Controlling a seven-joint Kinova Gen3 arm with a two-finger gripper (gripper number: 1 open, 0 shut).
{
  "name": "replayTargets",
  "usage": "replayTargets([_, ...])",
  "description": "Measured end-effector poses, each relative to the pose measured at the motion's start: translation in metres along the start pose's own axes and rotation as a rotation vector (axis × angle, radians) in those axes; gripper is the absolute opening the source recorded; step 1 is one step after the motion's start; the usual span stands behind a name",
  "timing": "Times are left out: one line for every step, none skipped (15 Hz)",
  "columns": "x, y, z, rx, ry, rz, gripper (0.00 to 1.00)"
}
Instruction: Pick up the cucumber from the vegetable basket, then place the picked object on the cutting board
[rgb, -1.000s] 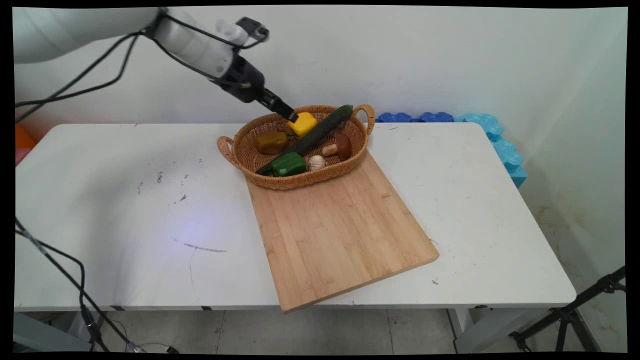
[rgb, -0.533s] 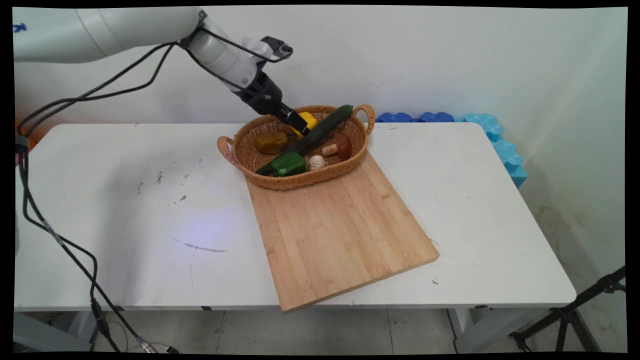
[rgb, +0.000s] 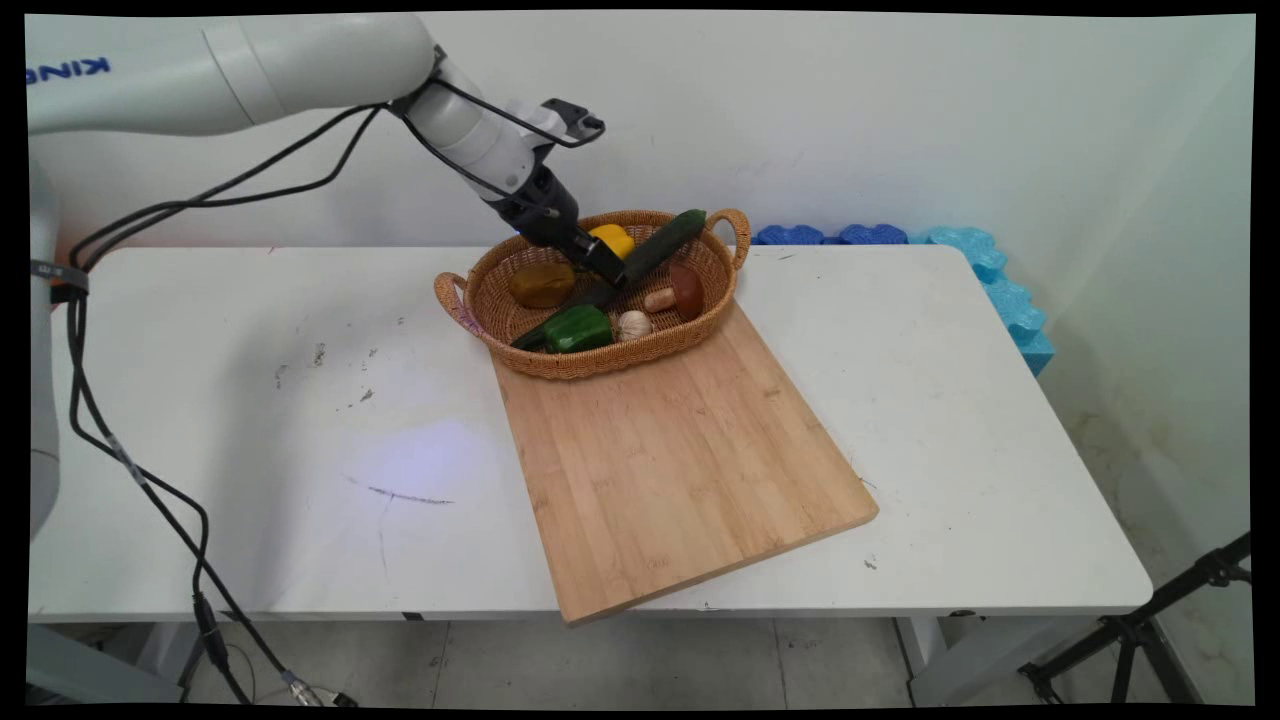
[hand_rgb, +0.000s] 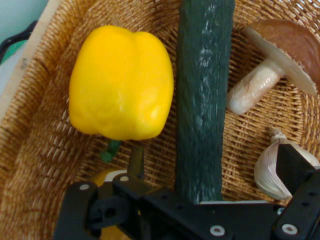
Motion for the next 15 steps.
replayTargets([0.001,0.0,0.004,-0.001,-0.002,0.001,1.0])
replayTargets([0.001,0.0,0.007,-0.002,-0.005,0.001,1.0])
replayTargets([0.001,0.0,0.009,-0.002,-0.008,0.003,1.0])
replayTargets([0.001,0.0,0.011,-0.002,-0.01,0.004,1.0])
replayTargets([0.001,0.0,0.013,-0.003,-0.013,0.006,1.0])
replayTargets([0.001,0.0,0.016,-0.003,-0.016,0.007,1.0])
replayTargets([0.001,0.0,0.017,-0.002,-0.017,0.009,1.0])
replayTargets([0.001,0.0,0.019,-0.001,-0.019,0.01,0.0])
replayTargets([0.0,-0.001,0.02,0.001,-0.022,0.011,0.0])
replayTargets([0.0,-0.001,0.022,0.002,-0.024,0.014,0.0])
replayTargets([-0.001,-0.001,0.024,0.002,-0.026,0.017,0.0])
replayTargets([-0.001,-0.001,0.025,0.002,-0.028,0.021,0.0])
replayTargets([0.0,-0.001,0.027,0.001,-0.028,0.024,0.0])
replayTargets([0.0,0.0,0.028,0.0,-0.028,0.027,0.0])
replayTargets([0.001,0.0,0.028,0.0,-0.027,0.031,0.0])
